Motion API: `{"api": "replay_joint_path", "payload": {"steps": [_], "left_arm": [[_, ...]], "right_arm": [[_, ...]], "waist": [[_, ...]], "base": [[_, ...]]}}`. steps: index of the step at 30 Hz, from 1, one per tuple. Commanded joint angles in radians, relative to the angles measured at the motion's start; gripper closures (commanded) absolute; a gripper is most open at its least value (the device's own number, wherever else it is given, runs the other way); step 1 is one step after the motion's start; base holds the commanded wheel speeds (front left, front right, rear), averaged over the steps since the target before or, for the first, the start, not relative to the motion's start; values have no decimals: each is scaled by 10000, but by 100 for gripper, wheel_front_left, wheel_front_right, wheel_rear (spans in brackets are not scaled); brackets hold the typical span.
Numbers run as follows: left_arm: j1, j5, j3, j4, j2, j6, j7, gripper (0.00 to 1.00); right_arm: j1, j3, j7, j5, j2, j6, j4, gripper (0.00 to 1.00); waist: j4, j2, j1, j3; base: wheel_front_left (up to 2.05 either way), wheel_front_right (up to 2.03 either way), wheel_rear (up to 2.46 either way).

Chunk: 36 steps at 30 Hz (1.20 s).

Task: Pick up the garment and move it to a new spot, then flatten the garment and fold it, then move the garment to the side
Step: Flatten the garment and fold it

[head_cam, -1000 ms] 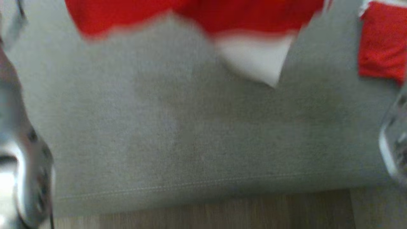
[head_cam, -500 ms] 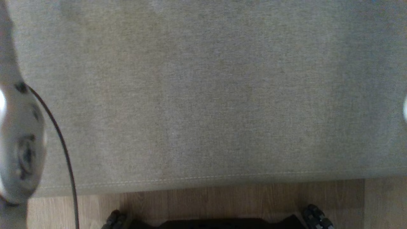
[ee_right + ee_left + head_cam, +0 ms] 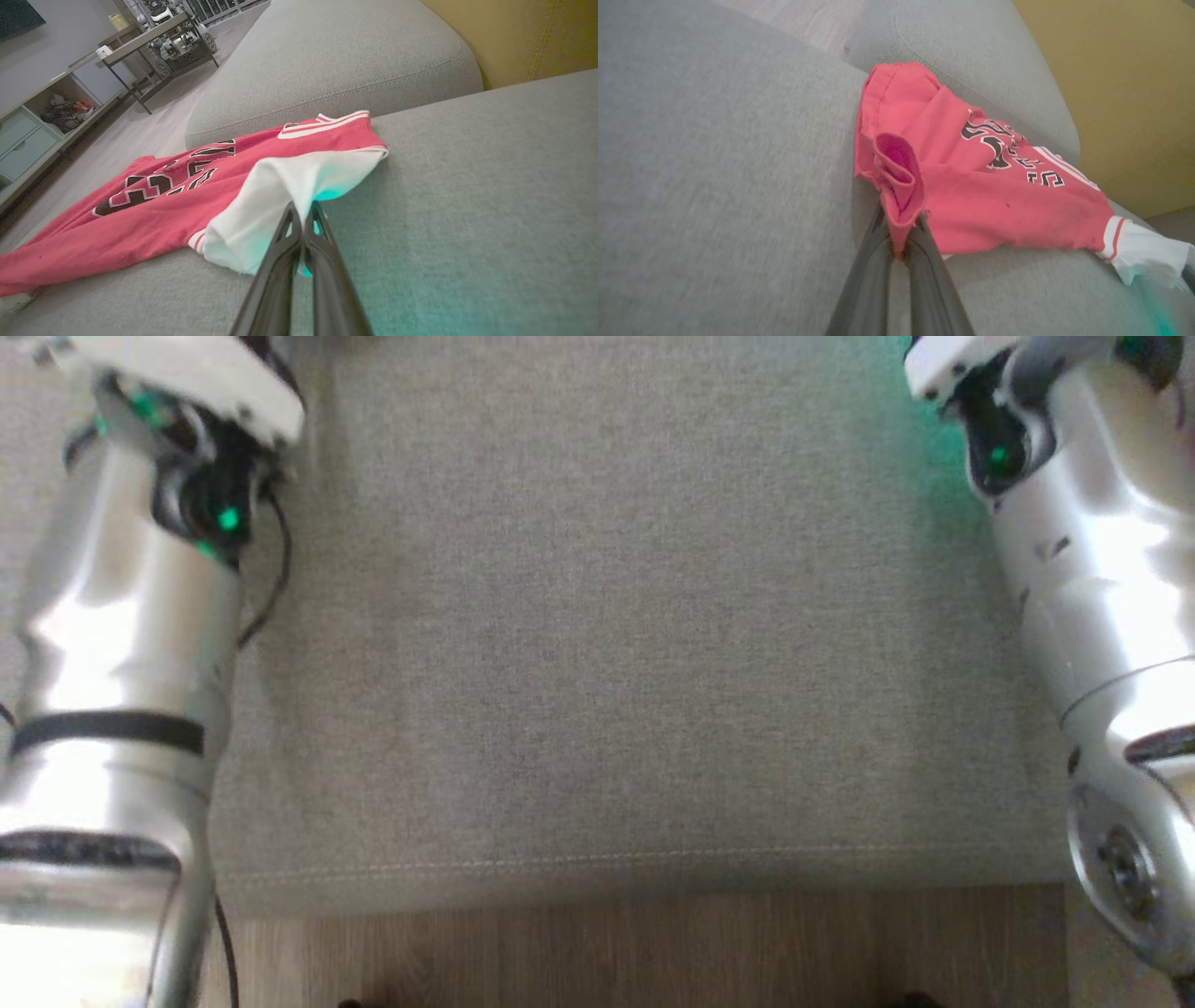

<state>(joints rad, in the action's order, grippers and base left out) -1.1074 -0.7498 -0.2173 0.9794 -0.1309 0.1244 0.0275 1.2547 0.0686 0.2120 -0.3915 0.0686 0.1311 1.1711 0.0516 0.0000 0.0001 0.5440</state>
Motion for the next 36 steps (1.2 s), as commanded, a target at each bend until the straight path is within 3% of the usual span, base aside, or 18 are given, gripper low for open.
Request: {"api": "replay_joint_path", "payload": {"steps": [1,2,4,5,6,11,20,26,36], "left_arm": [[263,-128,-31,-322,-572,56,-21,100],[468,-218,-84,-358,-593,58,-45,94],[816,-418,-163,-460,-643,59,-98,50],[816,-418,-163,-460,-643,59,-98,50],[955,-496,-193,-529,-690,60,-178,1],[1394,-862,-144,-655,-884,61,-537,0],[2234,-583,-555,-869,-1302,62,-1521,0],[2546,-472,-745,-957,-1398,62,-1752,0],[2885,-317,-1010,-1042,-1491,-46,-1656,0]], "right_arm": [[-150,297,-42,-241,-182,-4,-64,100],[-224,418,-57,-322,-182,-4,20,100],[-343,658,-78,-460,-183,-4,130,100],[-343,658,-78,-460,-183,-4,130,100],[-379,751,-69,-528,-183,-4,161,100],[-431,999,4,-861,-183,-4,294,100],[-406,1055,211,-1324,-183,-4,532,100],[-158,1059,-548,-1750,-182,-4,719,100],[72,457,-1873,-1288,9,-4,1173,100]], "waist": [[-22,0,-1,-450],[-21,0,-1,-540],[-20,0,-1,-679],[-20,0,-1,-679],[-21,0,-1,-722],[-67,0,-1,-880],[-232,0,-1,-1297],[-356,0,-1,-1333],[-673,0,-1,-1371]], "base": [[0,0,0],[0,0,0],[0,0,0],[0,0,0],[0,0,0],[0,0,0],[0,0,0],[0,0,0],[0,0,0]]}}
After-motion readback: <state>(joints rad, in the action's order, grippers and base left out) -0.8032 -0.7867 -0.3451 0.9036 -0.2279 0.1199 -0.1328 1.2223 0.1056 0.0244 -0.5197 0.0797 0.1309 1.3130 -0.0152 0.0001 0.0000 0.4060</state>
